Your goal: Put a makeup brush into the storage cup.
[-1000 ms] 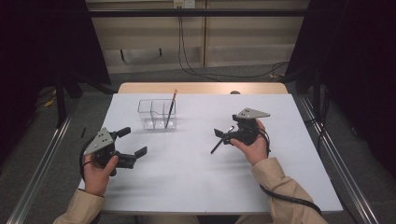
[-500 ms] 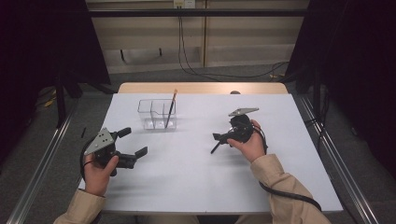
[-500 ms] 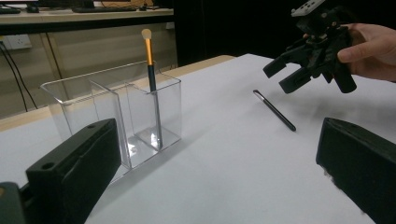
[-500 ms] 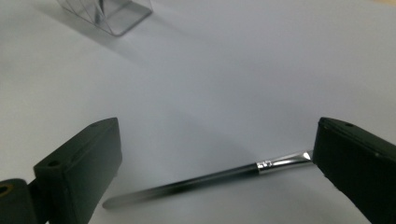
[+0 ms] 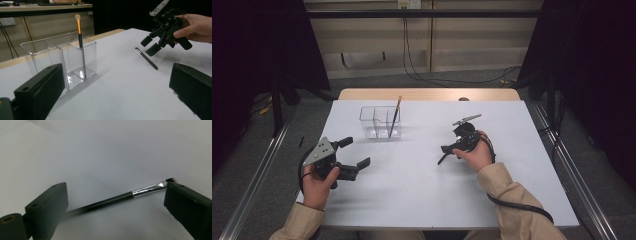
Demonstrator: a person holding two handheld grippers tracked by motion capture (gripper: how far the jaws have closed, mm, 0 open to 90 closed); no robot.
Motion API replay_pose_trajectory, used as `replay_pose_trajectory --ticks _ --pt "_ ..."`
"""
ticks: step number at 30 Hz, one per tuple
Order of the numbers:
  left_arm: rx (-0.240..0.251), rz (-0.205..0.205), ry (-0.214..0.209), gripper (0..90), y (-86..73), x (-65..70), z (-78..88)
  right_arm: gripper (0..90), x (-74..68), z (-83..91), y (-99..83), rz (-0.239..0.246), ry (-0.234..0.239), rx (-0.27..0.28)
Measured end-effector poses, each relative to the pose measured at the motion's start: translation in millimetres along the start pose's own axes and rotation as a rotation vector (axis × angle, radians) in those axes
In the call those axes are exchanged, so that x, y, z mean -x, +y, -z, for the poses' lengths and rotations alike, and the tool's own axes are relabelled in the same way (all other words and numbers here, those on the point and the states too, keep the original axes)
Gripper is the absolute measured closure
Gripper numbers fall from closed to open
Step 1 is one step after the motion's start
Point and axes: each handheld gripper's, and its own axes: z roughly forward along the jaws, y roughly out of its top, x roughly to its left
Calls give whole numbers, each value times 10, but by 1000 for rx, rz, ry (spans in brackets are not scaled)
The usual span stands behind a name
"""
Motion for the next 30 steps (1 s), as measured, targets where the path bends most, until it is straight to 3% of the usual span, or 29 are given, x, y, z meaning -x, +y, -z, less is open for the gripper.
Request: replay_pose_trajectory --ticks 8,20,26,30 --pt "1 2 3 1 2 2 3 96 -16 -60 -20 -11 -12 -45" --pt "-3 0 5 0 -4 -2 0 116 -4 -91 -9 -17 -11 -61" --pt "-3 -2 7 1 -5 -6 3 120 -34 -124 -6 2 -30 -86" --pt "-3 -3 7 1 -5 -5 3 208 -53 -111 -2 45 -58 -104"
